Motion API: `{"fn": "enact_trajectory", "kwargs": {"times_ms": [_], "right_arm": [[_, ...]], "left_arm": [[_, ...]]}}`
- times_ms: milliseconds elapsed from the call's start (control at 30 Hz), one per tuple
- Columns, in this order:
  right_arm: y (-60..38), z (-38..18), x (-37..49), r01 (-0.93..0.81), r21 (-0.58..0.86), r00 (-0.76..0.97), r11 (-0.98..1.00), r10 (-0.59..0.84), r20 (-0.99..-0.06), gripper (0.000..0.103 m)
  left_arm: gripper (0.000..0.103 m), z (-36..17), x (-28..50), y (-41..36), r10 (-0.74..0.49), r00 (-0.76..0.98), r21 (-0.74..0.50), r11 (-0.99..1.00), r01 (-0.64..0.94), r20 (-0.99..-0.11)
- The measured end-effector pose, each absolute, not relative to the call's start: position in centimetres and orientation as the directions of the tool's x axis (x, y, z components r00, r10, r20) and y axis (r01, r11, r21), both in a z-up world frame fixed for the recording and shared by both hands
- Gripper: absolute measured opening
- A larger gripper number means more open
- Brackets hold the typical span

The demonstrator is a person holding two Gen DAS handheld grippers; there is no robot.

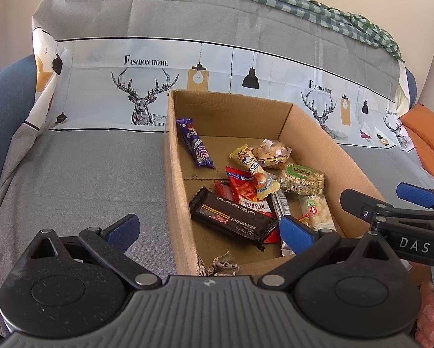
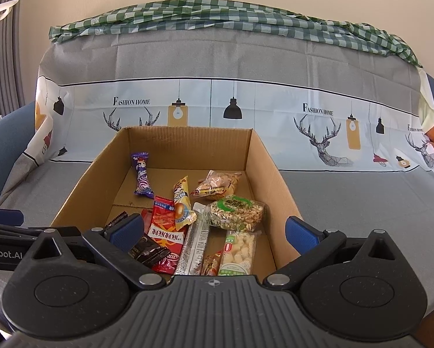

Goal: Organize snacks

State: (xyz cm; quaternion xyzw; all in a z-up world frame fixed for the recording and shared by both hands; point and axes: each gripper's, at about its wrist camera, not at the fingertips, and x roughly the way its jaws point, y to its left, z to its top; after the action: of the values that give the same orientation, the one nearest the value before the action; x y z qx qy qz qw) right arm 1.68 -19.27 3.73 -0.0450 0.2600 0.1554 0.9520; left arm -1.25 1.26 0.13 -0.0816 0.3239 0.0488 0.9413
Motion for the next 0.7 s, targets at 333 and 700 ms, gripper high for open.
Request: {"fn": "enact_trajectory", "kwargs": {"times_ms": [333,700], "right_arm": [[-19.09,3.58,1.57,-0.314,-0.016,0.816,0.949,0.261,-0.516,0.102],[-19.03,3.6,1.49,-0.314,-0.018,0.817,0.949,0.26,-0.515,0.102]], "left_arm": [[0.102,0.16,-1.41,1.28,0.024,0.79,-0.124,0.984,-0.127,-0.613],[0.102,0.19,-1.43,1.23,0.023,0.791,-0.125,0.984,-0.125,-0.612]]}}
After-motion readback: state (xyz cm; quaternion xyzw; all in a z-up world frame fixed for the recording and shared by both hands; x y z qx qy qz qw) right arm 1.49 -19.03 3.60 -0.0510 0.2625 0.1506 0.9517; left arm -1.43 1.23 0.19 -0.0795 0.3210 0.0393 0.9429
